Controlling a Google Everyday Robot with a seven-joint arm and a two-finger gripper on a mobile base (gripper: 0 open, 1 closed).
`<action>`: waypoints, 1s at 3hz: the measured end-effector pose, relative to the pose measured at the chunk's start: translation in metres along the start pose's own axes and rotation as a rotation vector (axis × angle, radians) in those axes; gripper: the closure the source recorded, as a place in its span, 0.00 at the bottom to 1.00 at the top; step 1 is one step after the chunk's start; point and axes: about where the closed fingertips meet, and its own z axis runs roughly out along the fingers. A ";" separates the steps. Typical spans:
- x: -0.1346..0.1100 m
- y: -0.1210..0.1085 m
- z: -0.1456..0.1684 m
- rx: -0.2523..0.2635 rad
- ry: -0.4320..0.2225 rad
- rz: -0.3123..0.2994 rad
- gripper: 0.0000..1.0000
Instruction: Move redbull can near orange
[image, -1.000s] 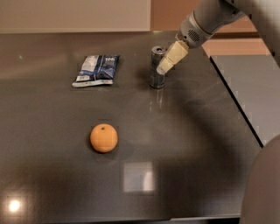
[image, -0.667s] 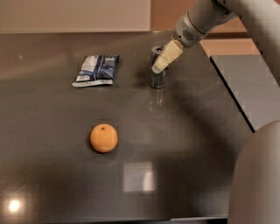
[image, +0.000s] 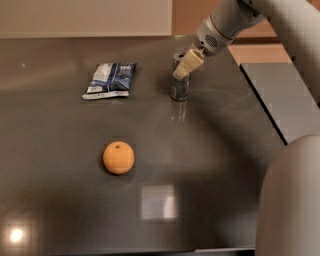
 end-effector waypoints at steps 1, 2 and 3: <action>0.002 0.010 -0.006 -0.012 0.009 -0.014 0.62; 0.003 0.035 -0.018 -0.037 0.014 -0.067 0.85; 0.006 0.077 -0.031 -0.088 0.016 -0.153 1.00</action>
Offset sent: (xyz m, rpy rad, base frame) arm -0.0779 0.0034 0.0248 -0.0390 -0.0185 0.1536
